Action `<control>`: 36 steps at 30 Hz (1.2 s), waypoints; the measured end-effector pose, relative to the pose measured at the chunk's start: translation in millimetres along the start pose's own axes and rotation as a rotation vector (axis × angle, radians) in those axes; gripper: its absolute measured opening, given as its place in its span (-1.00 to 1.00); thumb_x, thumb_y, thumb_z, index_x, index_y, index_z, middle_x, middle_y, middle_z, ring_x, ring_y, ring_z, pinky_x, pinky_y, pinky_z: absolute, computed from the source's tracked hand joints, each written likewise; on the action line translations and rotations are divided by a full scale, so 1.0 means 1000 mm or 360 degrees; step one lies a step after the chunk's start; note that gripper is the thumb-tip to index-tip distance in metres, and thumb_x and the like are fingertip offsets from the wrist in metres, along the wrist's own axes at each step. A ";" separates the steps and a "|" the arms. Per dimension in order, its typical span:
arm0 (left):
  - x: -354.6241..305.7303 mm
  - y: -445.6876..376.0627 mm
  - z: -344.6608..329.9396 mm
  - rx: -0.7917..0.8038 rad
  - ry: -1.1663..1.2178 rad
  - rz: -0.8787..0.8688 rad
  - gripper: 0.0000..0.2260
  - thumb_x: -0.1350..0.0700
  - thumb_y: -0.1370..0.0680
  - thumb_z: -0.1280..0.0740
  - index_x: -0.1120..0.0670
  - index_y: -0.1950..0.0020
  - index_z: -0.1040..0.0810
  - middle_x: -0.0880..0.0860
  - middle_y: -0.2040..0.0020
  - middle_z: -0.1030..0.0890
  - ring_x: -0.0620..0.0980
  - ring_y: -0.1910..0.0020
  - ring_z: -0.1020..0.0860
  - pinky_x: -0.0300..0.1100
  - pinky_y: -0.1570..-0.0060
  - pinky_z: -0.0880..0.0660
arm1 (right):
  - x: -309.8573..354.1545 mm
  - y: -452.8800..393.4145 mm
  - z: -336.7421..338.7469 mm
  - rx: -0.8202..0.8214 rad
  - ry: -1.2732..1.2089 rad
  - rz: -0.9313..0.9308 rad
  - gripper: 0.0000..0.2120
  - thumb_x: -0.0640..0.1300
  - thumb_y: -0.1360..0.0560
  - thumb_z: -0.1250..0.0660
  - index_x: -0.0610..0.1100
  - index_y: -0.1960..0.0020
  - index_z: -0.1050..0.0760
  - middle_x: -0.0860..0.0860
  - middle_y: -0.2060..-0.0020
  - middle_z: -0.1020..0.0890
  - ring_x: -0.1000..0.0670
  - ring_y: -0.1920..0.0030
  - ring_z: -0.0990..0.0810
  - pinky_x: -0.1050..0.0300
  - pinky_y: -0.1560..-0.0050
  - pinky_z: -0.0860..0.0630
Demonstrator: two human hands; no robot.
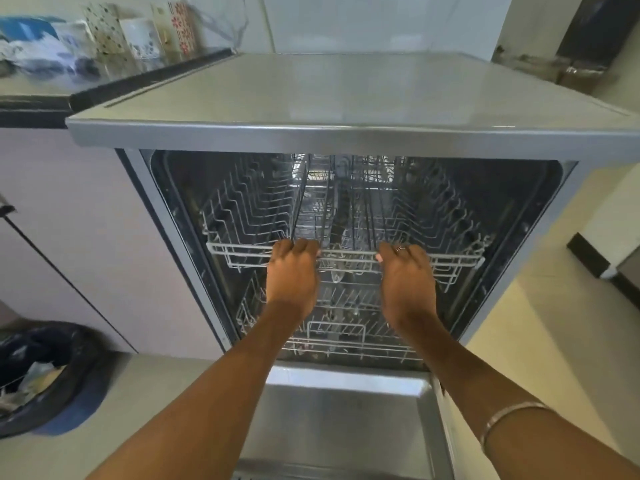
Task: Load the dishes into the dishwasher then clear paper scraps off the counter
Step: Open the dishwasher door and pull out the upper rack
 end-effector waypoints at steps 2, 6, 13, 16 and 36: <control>0.002 0.004 0.000 -0.0051 0.0089 0.0010 -0.74 0.24 -0.54 -0.31 0.04 -0.21 -0.55 0.01 -0.10 -0.65 0.01 -0.06 -0.54 -0.09 -0.30 -0.35 | -0.001 0.001 0.000 0.0001 0.0053 0.0003 -0.47 -0.41 -0.33 -0.36 -0.13 -0.27 -0.47 -0.06 -0.01 -0.65 -0.10 -0.07 -0.51 -0.02 -0.30 -0.43; 0.005 0.005 0.006 -0.0069 0.0156 -0.0005 -0.74 0.31 -0.52 -0.27 0.04 -0.13 -0.56 0.03 -0.04 -0.68 0.04 -0.06 -0.53 -0.10 -0.28 -0.31 | 0.002 0.003 0.006 -0.0002 0.0106 -0.0002 -0.51 -0.43 -0.38 -0.34 -0.10 -0.25 -0.48 -0.05 0.02 -0.67 -0.09 -0.05 -0.53 0.01 -0.28 -0.41; 0.006 0.033 0.020 -0.0057 0.0172 -0.0013 -0.83 0.28 -0.51 -0.35 0.04 -0.03 -0.56 0.03 0.06 -0.68 0.06 -0.01 -0.49 -0.06 -0.13 -0.34 | 0.011 0.030 0.016 0.0085 0.0157 -0.0039 -0.42 -0.33 -0.46 -0.36 -0.07 -0.44 -0.36 -0.06 -0.06 -0.67 -0.12 -0.17 -0.52 -0.02 -0.34 -0.39; 0.005 0.055 0.025 -0.0093 0.0215 -0.0013 -0.85 0.26 -0.50 -0.37 0.04 0.00 -0.56 -0.01 0.10 -0.66 -0.05 0.10 -0.38 -0.13 -0.04 -0.28 | 0.013 0.053 0.021 0.0012 0.0113 -0.0041 -0.49 -0.23 -0.43 -0.45 -0.08 -0.36 -0.46 -0.04 -0.01 -0.69 -0.11 -0.08 -0.55 -0.02 -0.25 -0.44; -0.005 0.156 0.080 0.0006 0.0259 -0.0074 -0.76 0.27 -0.45 -0.37 0.06 -0.08 -0.56 0.02 0.00 -0.66 0.09 -0.02 -0.51 -0.06 -0.09 -0.27 | 0.042 0.158 0.068 -0.0068 0.0168 -0.0081 -0.51 -0.37 -0.26 -0.45 -0.15 -0.17 -0.56 -0.07 0.09 -0.68 -0.17 0.02 -0.54 -0.06 -0.12 -0.46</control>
Point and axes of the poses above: each hand's wrist, its own y-axis away from the middle knuckle, its own z-axis out of the back of the hand, x = y × z, the point moved 4 cm from there along -y, towards the middle knuckle
